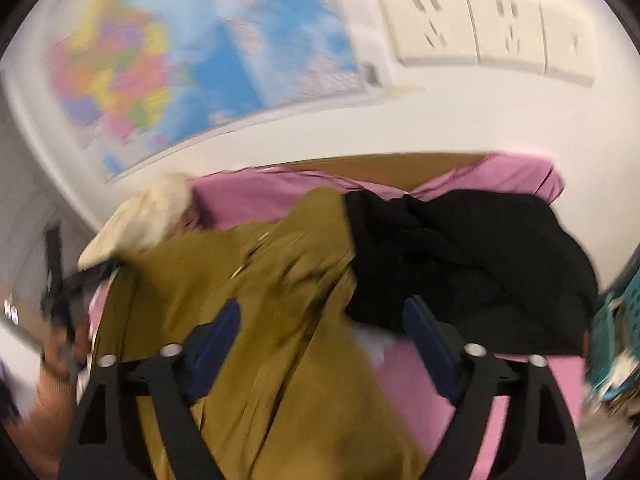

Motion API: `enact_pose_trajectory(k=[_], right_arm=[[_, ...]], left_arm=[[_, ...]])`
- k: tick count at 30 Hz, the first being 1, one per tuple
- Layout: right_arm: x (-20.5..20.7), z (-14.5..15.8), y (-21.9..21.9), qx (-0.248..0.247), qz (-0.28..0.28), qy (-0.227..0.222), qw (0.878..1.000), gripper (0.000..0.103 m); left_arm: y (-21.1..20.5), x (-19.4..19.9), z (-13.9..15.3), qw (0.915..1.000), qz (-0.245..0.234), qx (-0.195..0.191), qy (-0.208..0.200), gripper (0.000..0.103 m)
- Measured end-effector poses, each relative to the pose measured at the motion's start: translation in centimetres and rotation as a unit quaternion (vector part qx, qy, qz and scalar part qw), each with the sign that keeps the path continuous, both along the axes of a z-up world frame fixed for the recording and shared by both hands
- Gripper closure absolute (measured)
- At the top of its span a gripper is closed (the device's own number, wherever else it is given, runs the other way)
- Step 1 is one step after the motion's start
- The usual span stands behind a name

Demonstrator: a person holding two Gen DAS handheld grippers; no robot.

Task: Fold large clothes
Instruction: 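Lower the held jacket onto the bed with both grippers, spreading it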

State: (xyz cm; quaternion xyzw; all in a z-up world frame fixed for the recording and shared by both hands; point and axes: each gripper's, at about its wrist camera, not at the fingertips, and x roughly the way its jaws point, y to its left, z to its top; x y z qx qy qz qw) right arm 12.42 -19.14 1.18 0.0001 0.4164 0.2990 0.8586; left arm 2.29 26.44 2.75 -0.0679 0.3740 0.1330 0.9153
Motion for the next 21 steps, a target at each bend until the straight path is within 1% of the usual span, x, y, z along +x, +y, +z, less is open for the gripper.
enact_pose_trajectory(k=[2,3,5,6,8,9,10,11,12,13,14,15,16,17,18,20,21], right_arm=[[-3.9,0.1,0.4,-0.014,0.041,-0.007,0.999,0.013],[-6.4,-0.4,1.3,-0.037,0.068,-0.009,0.997,0.011],[-9.7,-1.8,3.2,-0.08,0.106,-0.012,0.991,0.009],[-11.2,-3.1,4.3,-0.102,0.124,-0.01,0.987,0.007],[-12.4,-5.7,5.9,-0.148,0.134,-0.007,0.98,0.007],[-12.4,-6.9,6.3,-0.17,0.133,-0.006,0.976,0.01],[-12.2,-8.0,6.6,-0.186,0.135,-0.003,0.973,0.035],[-11.8,-8.7,6.5,-0.185,0.137,0.007,0.973,0.054],[-10.6,-8.7,5.6,-0.176,0.127,0.022,0.976,0.086],[-10.1,-8.2,4.7,-0.161,0.116,0.023,0.98,0.089],[-9.3,-7.0,3.2,-0.133,0.101,0.021,0.986,0.09],[-8.5,-5.1,1.1,-0.113,0.075,0.008,0.991,0.09],[-7.9,-3.4,-0.8,-0.106,0.05,-0.011,0.993,0.091],[-7.4,-2.1,-2.3,-0.1,0.03,-0.024,0.994,0.091],[-6.6,-0.2,-5.0,-0.093,-0.009,-0.044,0.995,0.092],[-5.1,1.6,-8.9,-0.102,-0.06,-0.063,0.991,0.092],[-3.5,1.6,-11.5,-0.098,-0.083,-0.043,0.991,0.092]], left_arm=[[0.0,-1.5,1.1,0.9997,-0.007,0.002,-0.022,0.023],[-0.2,-1.8,1.4,0.9996,-0.012,0.006,-0.027,0.021],[-1.0,-1.7,1.4,0.9992,-0.018,0.025,-0.025,0.016],[-1.3,-1.5,1.2,0.9989,-0.023,0.032,-0.025,0.014],[-1.8,-1.2,1.0,0.9987,-0.029,0.037,-0.019,0.012],[-1.9,-0.7,0.7,0.9989,-0.033,0.033,-0.01,0.012],[-1.9,-0.3,0.5,0.999,-0.032,0.03,-0.003,0.012],[-1.9,-0.1,0.2,0.9991,-0.032,0.028,0.001,0.012],[-2.0,0.3,-0.1,0.9991,-0.032,0.028,0.007,0.012],[-2.1,0.7,-0.4,0.999,-0.03,0.03,0.013,0.012],[-2.3,0.9,-0.6,0.9989,-0.03,0.032,0.017,0.012],[-2.4,1.0,-0.6,0.9988,-0.033,0.033,0.017,0.012],[-2.5,1.0,-0.5,0.9986,-0.036,0.035,0.015,0.012],[-2.6,0.9,-0.2,0.9985,-0.039,0.038,0.01,0.012],[-2.6,0.8,0.2,0.9983,-0.042,0.039,0.003,0.012],[-2.7,0.7,0.9,0.9979,-0.046,0.045,-0.006,0.012],[-2.8,0.7,1.3,0.9977,-0.047,0.048,-0.011,0.012]])
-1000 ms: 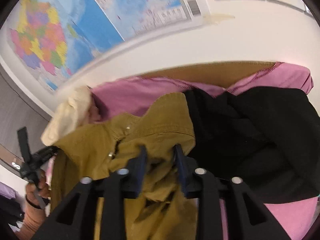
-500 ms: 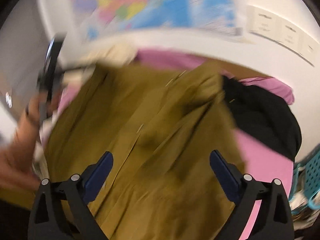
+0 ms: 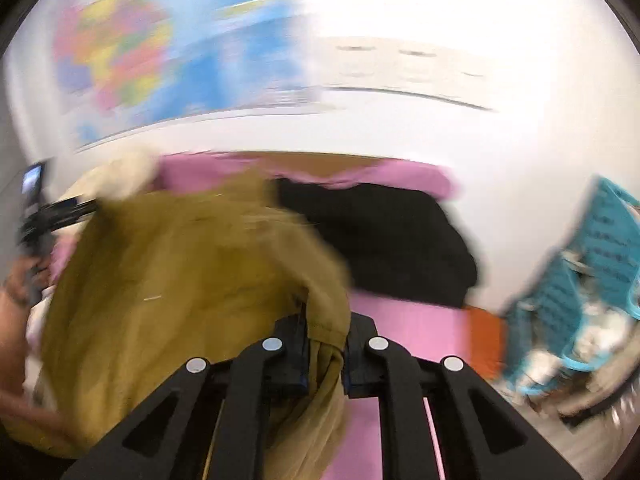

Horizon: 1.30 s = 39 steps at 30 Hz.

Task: Fold large clothes
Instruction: 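Lower the held jacket onto the bed with both grippers, spreading it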

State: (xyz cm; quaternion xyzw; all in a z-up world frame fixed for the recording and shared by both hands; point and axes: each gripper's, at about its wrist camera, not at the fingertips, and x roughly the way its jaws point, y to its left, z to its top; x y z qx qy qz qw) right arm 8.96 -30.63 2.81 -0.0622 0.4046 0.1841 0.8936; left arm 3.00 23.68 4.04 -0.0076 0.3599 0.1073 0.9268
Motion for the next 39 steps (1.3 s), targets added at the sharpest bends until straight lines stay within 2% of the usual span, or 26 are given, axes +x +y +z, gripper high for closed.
enact_pose_trajectory(k=[2,3,5,6,7,9,10,11,12,13,16,18,21,24,26,27,29,30,31,33,34,35,36,37,39], right_arm=[[3.1,-2.1,-3.8,0.024,-0.042,0.062,0.997,0.09],[3.8,-3.2,-4.5,-0.003,-0.054,0.073,0.996,0.088],[5.8,-6.9,-6.1,-0.067,-0.099,0.107,0.987,0.076],[6.3,-8.2,-6.4,-0.084,-0.103,0.127,0.983,0.054],[6.9,-9.3,-6.7,-0.097,-0.105,0.143,0.979,0.044],[7.2,-8.1,-6.8,-0.074,-0.098,0.126,0.984,0.044],[6.8,-7.1,-6.6,-0.058,-0.089,0.111,0.988,0.038],[6.2,-4.9,-6.1,-0.033,-0.07,0.083,0.994,0.032],[5.6,-3.2,-5.6,-0.008,-0.05,0.056,0.997,0.017],[5.1,-1.5,-4.6,0.017,-0.023,0.028,0.999,0.011],[4.9,1.2,0.5,0.034,0.044,-0.017,0.998,0.008],[6.5,0.9,4.3,0.055,0.089,-0.006,0.995,0.008],[11.2,-1.8,10.0,0.08,0.135,0.058,0.986,0.008],[15.8,-5.0,14.7,0.094,0.128,0.118,0.98,0.009],[18.2,-7.1,16.8,0.1,0.116,0.161,0.975,0.009],[19.9,-9.0,17.8,0.12,0.114,0.208,0.964,0.009],[20.3,-10.5,19.0,0.124,0.115,0.239,0.956,0.029],[20.5,-10.9,19.6,0.118,0.124,0.238,0.956,0.058],[20.1,-10.8,19.7,0.119,0.137,0.232,0.956,0.074],[19.1,-9.2,20.1,0.108,0.167,0.181,0.963,0.087],[18.3,-8.0,20.2,0.113,0.179,0.162,0.964,0.09],[18.0,-7.0,19.9,0.121,0.19,0.141,0.964,0.09],[17.4,-5.4,19.9,0.124,0.2,0.107,0.966,0.092],[16.6,-3.6,20.1,0.123,0.212,0.063,0.968,0.093],[15.9,-1.4,20.1,0.13,0.219,0.009,0.967,0.094]], left_arm=[[0.0,0.3,0.6,1.0,0.002,0.0,0.002,0.012],[0.0,0.6,0.8,1.0,0.001,-0.002,0.004,0.012],[0.0,1.2,0.8,0.9999,-0.005,-0.004,0.009,0.012],[-0.1,1.5,0.8,0.9999,-0.008,-0.006,0.012,0.012],[-0.2,1.8,0.6,0.9997,-0.014,-0.008,0.017,0.012],[-0.5,2.7,0.1,0.9994,-0.019,-0.008,0.029,0.012],[-0.6,3.1,0.0,0.9991,-0.024,-0.01,0.035,0.011],[-0.7,3.6,-0.2,0.9986,-0.031,-0.013,0.041,0.011],[-0.8,4.0,-0.4,0.9982,-0.036,-0.018,0.045,0.01],[-0.9,4.5,-0.5,0.9974,-0.045,-0.027,0.051,0.008],[-1.3,5.9,-0.8,0.9954,-0.061,-0.032,0.067,0.007],[-1.9,6.8,-1.3,0.9933,-0.075,-0.034,0.08,0.007],[-2.8,8.0,-2.3,0.9878,-0.1,-0.049,0.109,0.006],[-3.6,9.0,-3.6,0.9846,-0.1,-0.038,0.138,0.006],[-4.0,9.4,-4.4,0.9791,-0.115,-0.05,0.16,0.006],[-4.1,9.6,-4.9,0.9763,-0.122,-0.058,0.169,0.006],[-4.1,10.0,-5.9,0.9718,-0.128,-0.063,0.188,0.006],[-4.2,10.2,-6.4,0.9702,-0.13,-0.063,0.195,0.006],[-4.3,10.2,-6.7,0.9689,-0.134,-0.062,0.199,0.007],[-4.4,10.1,-6.9,0.9704,-0.138,-0.052,0.191,0.036],[-4.3,10.1,-6.9,0.9687,-0.146,-0.068,0.189,0.068],[-4.1,10.3,-6.4,0.9672,-0.146,-0.099,0.183,0.075],[-4.3,10.2,-5.6,0.9714,-0.142,-0.095,0.165,0.077],[-4.8,10.0,-4.3,0.9776,-0.141,-0.078,0.135,0.082],[-5.8,9.4,-1.8,0.9866,-0.129,-0.045,0.089,0.085]])
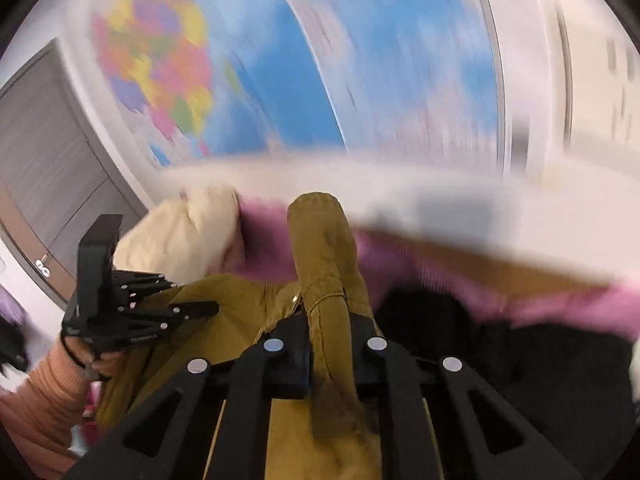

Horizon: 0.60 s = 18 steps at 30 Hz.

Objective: Fold large clothes

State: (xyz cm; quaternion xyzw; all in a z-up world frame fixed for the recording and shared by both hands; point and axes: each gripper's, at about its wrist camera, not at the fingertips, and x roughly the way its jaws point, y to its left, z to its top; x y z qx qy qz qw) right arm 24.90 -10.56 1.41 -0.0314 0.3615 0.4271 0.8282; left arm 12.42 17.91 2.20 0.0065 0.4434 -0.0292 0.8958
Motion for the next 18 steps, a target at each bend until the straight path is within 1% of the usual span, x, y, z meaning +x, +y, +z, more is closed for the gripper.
enact_pose_trajectory(k=[1,2,3,4,5,6,7,8,9,10,11,12,13,14,15,16,18], right_arm=[[-0.1,0.8,0.0,0.01,-0.001,-0.021,1.0,0.094],[-0.1,1.1,-0.1,0.018,-0.002,-0.039,0.999,0.094],[0.3,0.9,-0.1,0.029,-0.002,-0.037,0.999,0.094],[0.7,0.2,-0.1,0.023,-0.002,-0.034,0.999,0.094],[1.5,-1.2,0.5,0.0,-0.01,-0.031,0.999,0.093],[2.3,-2.4,0.9,-0.013,-0.014,-0.019,1.0,0.093],[3.0,-3.9,1.6,-0.037,-0.02,-0.007,0.999,0.09],[3.7,-5.5,2.1,-0.061,-0.034,0.008,0.998,0.088],[4.7,-7.6,2.4,-0.082,-0.054,0.035,0.995,0.081],[5.2,-9.0,2.7,-0.11,-0.068,0.046,0.99,0.068],[5.4,-9.7,2.7,-0.122,-0.08,0.047,0.988,0.065],[5.5,-9.8,2.5,-0.116,-0.084,0.052,0.988,0.061],[5.5,-9.4,2.2,-0.105,-0.087,0.062,0.989,0.059],[5.3,-8.7,1.7,-0.094,-0.089,0.065,0.989,0.057],[4.9,-7.6,1.0,-0.084,-0.091,0.061,0.99,0.043],[4.2,-6.2,0.0,-0.077,-0.099,0.043,0.991,0.032],[2.3,-3.6,-2.2,-0.054,-0.095,0.01,0.994,0.03]], left_arm=[[-0.3,-0.3,1.3,0.9996,0.005,0.005,-0.029,0.086],[-0.5,-0.6,2.0,0.9987,0.011,0.013,-0.048,0.086],[-0.6,-0.7,2.5,0.9975,0.02,0.025,-0.063,0.086],[-0.7,-0.6,2.4,0.9971,0.023,0.033,-0.064,0.086],[-0.8,-0.3,1.6,0.9971,0.022,0.047,-0.055,0.083],[-1.1,0.2,0.1,0.9967,0.024,0.067,-0.04,0.082],[-1.1,0.6,-1.1,0.9964,0.023,0.078,-0.023,0.08],[-1.5,1.3,-3.1,0.995,0.023,0.097,0.003,0.077],[-1.8,1.8,-4.6,0.9925,0.028,0.117,0.021,0.074],[-2.0,2.2,-5.9,0.9887,0.038,0.14,0.036,0.064],[-2.2,2.3,-6.2,0.9874,0.041,0.148,0.037,0.055],[-2.2,2.1,-6.1,0.9864,0.048,0.154,0.034,0.05],[-2.1,1.8,-5.7,0.9868,0.053,0.15,0.029,0.043],[-1.9,1.1,-4.7,0.9902,0.05,0.13,0.019,0.036],[-1.6,0.2,-3.5,0.9924,0.047,0.114,0.003,0.03],[-1.5,-1.0,-2.2,0.9927,0.048,0.109,-0.018,0.022],[-1.2,-3.4,-0.2,0.9927,0.042,0.103,-0.048,0.015]])
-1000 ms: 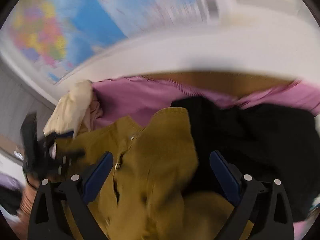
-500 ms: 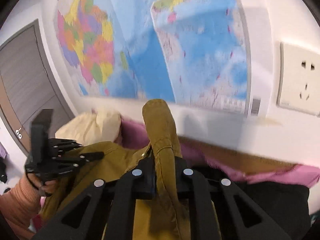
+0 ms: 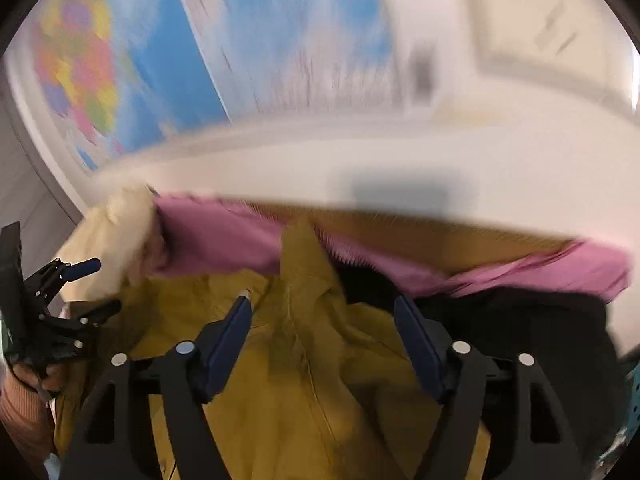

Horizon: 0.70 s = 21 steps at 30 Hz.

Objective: Fold large clothes

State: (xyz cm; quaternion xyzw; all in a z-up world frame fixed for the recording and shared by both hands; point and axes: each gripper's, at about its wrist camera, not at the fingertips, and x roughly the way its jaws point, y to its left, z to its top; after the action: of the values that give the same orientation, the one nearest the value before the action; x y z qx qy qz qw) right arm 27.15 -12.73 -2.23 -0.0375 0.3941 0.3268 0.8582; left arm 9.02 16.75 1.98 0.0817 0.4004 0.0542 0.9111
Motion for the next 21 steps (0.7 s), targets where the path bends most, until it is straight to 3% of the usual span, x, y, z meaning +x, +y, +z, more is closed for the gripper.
enact_pose_trajectory(k=[1,4,9,11,13,15,16,17,18,20,21], right_arm=[[-0.5,0.5,-1.3,0.002,0.003,-0.005,1.0,0.026],[-3.2,2.0,-4.8,-0.016,-0.008,-0.031,0.999,0.022],[-6.5,0.0,-10.6,-0.079,-0.036,-0.026,0.996,0.019],[-7.6,-1.1,-13.2,-0.088,-0.056,-0.013,0.994,0.018],[-8.5,-1.9,-15.5,-0.085,-0.072,0.002,0.994,0.018],[-9.4,-3.0,-16.9,-0.089,-0.089,0.008,0.992,0.018],[-9.7,-3.4,-17.6,-0.09,-0.096,0.013,0.991,0.018],[-9.8,-3.9,-18.0,-0.088,-0.099,0.021,0.991,0.018],[-10.0,-4.2,-18.5,-0.087,-0.104,0.023,0.99,0.022],[-10.3,-4.3,-19.1,-0.101,-0.114,0.015,0.988,0.039],[-10.3,-4.3,-19.2,-0.109,-0.118,0.011,0.987,0.061]], left_arm=[[0.3,-1.8,1.0,0.9999,-0.003,-0.001,-0.013,0.008],[1.7,-4.7,1.9,0.9997,-0.009,-0.009,-0.019,0.006],[3.5,-6.3,-1.3,0.9986,0.01,-0.031,0.042,0.006],[3.5,-7.2,-2.6,0.996,0.004,-0.063,0.064,0.006],[2.7,-7.7,-3.4,0.9958,-0.008,-0.06,0.069,0.006],[1.7,-7.4,-4.3,0.9964,-0.008,-0.032,0.078,0.025],[1.6,-6.8,-4.7,0.9959,0.002,-0.027,0.087,0.065],[2.2,-6.4,-4.9,0.9949,0.014,-0.033,0.094,0.086],[2.8,-5.9,-4.7,0.9942,0.027,-0.044,0.094,0.089],[4.1,-5.4,-3.2,0.9951,0.057,-0.04,0.07,0.096],[4.8,-5.5,-2.0,0.9953,0.075,-0.032,0.052,0.096]])
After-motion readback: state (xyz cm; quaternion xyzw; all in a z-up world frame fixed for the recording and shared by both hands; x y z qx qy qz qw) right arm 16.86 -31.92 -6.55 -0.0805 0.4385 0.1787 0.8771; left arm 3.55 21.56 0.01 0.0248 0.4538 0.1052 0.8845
